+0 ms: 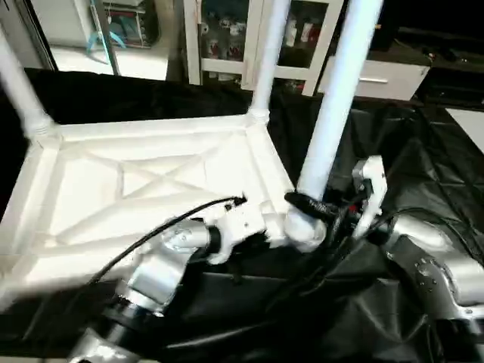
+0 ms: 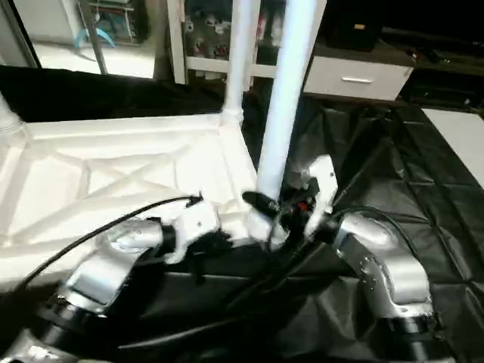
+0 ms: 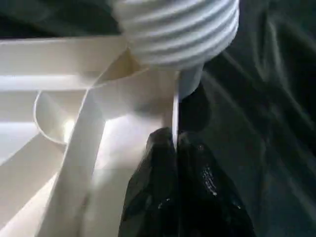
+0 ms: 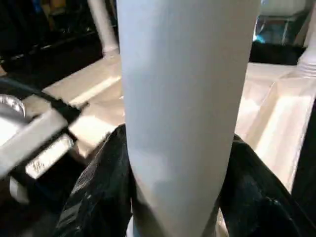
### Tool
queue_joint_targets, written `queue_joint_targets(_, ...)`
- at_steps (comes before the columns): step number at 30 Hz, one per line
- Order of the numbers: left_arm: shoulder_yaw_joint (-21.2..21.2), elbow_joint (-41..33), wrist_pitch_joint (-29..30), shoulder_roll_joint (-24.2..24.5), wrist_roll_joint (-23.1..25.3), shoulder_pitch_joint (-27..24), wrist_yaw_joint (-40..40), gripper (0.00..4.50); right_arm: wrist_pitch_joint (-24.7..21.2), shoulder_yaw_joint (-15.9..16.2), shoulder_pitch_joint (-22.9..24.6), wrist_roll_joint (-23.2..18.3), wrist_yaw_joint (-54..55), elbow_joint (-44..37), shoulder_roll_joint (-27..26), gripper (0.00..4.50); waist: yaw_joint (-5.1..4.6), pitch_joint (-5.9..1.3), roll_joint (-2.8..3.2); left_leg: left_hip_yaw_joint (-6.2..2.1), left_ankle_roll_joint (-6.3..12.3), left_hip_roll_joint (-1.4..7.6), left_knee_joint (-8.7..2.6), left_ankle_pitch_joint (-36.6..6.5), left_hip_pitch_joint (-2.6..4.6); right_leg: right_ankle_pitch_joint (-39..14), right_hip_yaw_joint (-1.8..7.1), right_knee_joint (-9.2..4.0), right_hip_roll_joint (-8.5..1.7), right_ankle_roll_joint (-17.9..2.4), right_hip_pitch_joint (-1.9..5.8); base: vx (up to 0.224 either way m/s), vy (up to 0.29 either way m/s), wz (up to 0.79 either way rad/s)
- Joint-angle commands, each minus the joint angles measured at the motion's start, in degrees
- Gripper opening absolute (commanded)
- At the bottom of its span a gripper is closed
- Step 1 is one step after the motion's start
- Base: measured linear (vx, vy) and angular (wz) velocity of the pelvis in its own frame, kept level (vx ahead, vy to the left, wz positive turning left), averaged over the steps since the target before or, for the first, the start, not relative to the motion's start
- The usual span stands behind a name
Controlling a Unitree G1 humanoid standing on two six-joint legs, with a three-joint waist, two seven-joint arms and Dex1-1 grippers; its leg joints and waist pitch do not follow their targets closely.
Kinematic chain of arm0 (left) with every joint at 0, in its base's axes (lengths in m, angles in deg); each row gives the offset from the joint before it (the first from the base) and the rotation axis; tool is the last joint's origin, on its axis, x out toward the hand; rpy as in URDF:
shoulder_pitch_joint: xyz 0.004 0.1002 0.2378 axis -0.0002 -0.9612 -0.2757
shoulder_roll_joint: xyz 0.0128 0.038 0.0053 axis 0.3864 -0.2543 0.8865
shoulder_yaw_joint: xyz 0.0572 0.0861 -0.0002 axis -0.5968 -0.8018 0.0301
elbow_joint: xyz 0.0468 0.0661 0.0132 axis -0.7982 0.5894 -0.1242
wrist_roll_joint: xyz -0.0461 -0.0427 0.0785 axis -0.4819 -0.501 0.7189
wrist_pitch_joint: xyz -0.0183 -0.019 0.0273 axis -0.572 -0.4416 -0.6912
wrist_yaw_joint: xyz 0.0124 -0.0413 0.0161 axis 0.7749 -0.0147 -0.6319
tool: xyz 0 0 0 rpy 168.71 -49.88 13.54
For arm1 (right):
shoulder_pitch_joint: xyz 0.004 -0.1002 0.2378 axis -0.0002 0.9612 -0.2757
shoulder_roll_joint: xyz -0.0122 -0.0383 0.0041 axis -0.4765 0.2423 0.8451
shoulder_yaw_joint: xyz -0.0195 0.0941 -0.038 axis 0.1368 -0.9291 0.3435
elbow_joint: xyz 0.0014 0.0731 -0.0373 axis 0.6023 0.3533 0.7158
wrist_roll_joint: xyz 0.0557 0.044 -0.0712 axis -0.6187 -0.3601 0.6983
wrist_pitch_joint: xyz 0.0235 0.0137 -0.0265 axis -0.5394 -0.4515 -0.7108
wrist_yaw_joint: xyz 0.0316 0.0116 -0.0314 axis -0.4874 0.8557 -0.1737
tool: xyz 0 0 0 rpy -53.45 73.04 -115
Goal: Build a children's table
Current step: Rotate table base
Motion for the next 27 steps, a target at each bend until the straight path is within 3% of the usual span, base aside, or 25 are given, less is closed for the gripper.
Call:
queue_joint_targets(1,-0.37,-0.63,-0.07,1.18,-1.78,-0.57,-1.3,0.01,0.3,-1.46,0.12,-0.75,0.19,-1.21,0.41,1.88,-0.29,-3.04,-0.13,-1.26,5.99,3.86,-3.33,-1.21,0.42,-0.65,3.16,-3.42,-4.3,-12.81,2.38,0.0,0.0,0.0)
queue_joint_targets(4,-1.63,-1.72,0.66,2.83,-2.12,-1.05,-4.13,0.01,0.6,-1.08,0.57,-0.23,-0.42,-1.51,0.6,1.88,-0.33,-2.98,-0.33,-1.14,6.61,3.77,-3.18,0.01,0.36,1.47,3.14,-3.18,-4.25,-13.48,2.39,0.0,0.0,0.0)
queue_joint_targets(7,-4.34,-2.87,-0.67,6.13,-1.01,-1.15,-7.96,0.01,1.41,-1.53,0.52,0.39,-1.03,-0.84,0.81,1.88,-0.25,-3.07,-0.08,-1.11,6.59,3.86,-3.16,0.02,0.52,1.41,3.12,-3.09,-4.15,-13.71,2.31,0.0,0.0,0.0)
queue_joint_targets(13,-7.99,-3.04,-2.77,11.13,0.76,-0.48,-11.67,0.01,2.27,-2.7,0.41,0.44,-0.96,-0.42,1.61,1.88,-0.22,-3.12,0.08,-0.98,4.92,3.88,-3.24,-1.16,0.78,1.33,3.15,-2.96,-4.07,-14.14,2.32,0.0,0.0,0.0)
queue_joint_targets(14,-7.99,-2.76,-3.53,11.38,0.97,-0.2,-11.1,0.01,2.39,-2.69,0.48,0.61,-1.02,-0.38,1.73,1.88,-0.17,-3.18,0.33,-1.02,4.56,3.88,-3.24,-1.6,0.81,1.14,3.14,-2.96,-4.1,-14.13,2.36,0.0,0.0,0.0)
queue_joint_targets(17,-6.79,-1.09,-5.75,10.38,1.66,0.8,-6.92,0.01,2.49,-2.64,0.63,0.81,-1.11,-0.57,1.63,1.88,-0.19,-3.16,0.21,-0.99,3.57,3.84,-3.26,-3.38,0.72,-0.09,3.2,-3.13,-4.15,-13.91,2.45,0.0,0.0,0.0)
queue_joint_targets(19,-5.22,-0.59,-4.16,9.08,0.51,1.31,-5.35,0.01,2.34,-2.58,0.85,0.7,-1.02,-1.18,1.52,1.88,-0.17,-2.96,0.33,-0.99,2.8,3.91,-3.41,-5.15,0.82,-2.26,3.24,-3.42,-4.22,-13.57,2.33,0.0,0.0,0.0)
queue_joint_targets(23,-4.9,-2.77,-1.83,10.08,-1.31,1.82,-7.22,0.63,1.86,-2.74,1.26,0.04,-0.57,-2.51,1.25,1.88,-0.19,-2.96,0.32,-1.25,0.95,3.98,-3.7,-7.58,0.79,-6.56,3.18,-3.76,-4.24,-12.12,2.35,0.0,0.0,0.0)
queue_joint_targets(27,-4.39,-3.22,-2.51,10.35,-1.43,2.49,-6.29,0.8,1.61,-3.04,1.36,-0.41,-0.35,-3.15,1.14,1.88,-0.25,-3.17,0.44,-1.24,1.42,3.87,-3.48,-5.85,0.75,-3.89,3.2,-3.44,-4.25,-12.23,2.33,0.0,0.0,0.0)
